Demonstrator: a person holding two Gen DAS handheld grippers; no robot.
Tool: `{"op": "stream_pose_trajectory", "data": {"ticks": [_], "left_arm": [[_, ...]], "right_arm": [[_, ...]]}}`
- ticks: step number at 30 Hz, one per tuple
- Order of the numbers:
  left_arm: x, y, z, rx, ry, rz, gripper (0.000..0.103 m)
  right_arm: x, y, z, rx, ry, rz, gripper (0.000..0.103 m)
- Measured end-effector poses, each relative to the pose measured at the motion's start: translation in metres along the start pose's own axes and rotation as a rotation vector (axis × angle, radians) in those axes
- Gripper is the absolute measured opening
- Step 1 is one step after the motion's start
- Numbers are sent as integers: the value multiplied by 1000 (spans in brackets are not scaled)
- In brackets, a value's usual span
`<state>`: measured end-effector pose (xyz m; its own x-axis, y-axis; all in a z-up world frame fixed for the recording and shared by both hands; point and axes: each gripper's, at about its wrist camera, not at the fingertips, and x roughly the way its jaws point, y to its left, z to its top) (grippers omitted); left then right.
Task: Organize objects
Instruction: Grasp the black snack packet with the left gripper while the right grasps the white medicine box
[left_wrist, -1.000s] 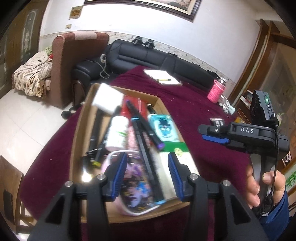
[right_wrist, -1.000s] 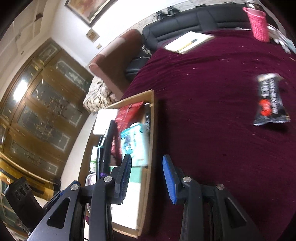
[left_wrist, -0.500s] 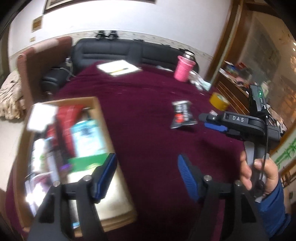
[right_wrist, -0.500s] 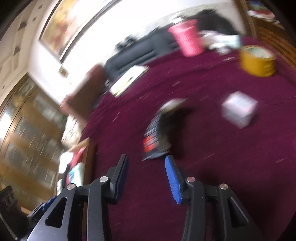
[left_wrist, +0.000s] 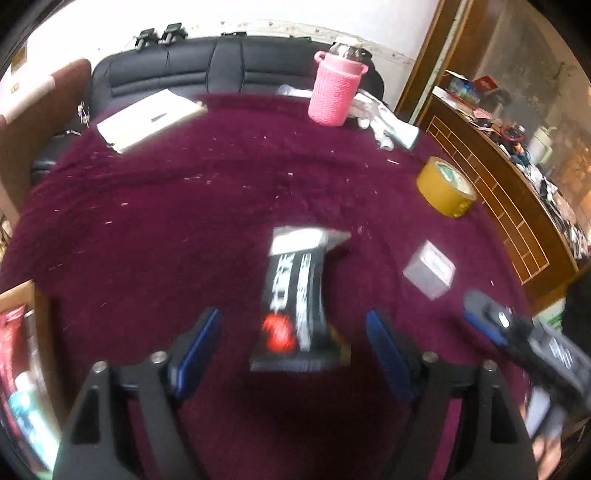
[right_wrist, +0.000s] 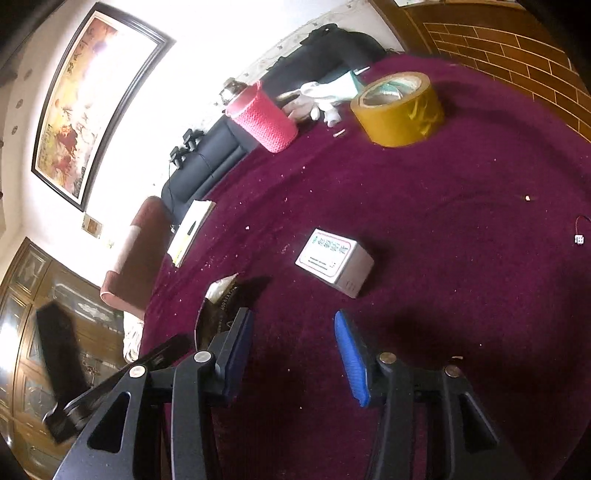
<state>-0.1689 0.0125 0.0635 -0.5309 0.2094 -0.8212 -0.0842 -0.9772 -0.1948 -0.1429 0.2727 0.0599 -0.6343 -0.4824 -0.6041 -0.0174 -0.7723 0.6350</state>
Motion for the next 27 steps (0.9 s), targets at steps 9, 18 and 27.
{"op": "stream_pose_trajectory", "data": {"ticks": [9,18,27], "left_arm": [[65,0,15,-47,82,37,74],[3,13,-69,-30,-58,52,37],[-16,29,-95,8,-166,139,37]], "right_arm": [[-8,-7,3,23,-35,-7,51],[-11,-20,18,-7,-86,-56,59],[17,36,19,-308,35,-243,61]]}}
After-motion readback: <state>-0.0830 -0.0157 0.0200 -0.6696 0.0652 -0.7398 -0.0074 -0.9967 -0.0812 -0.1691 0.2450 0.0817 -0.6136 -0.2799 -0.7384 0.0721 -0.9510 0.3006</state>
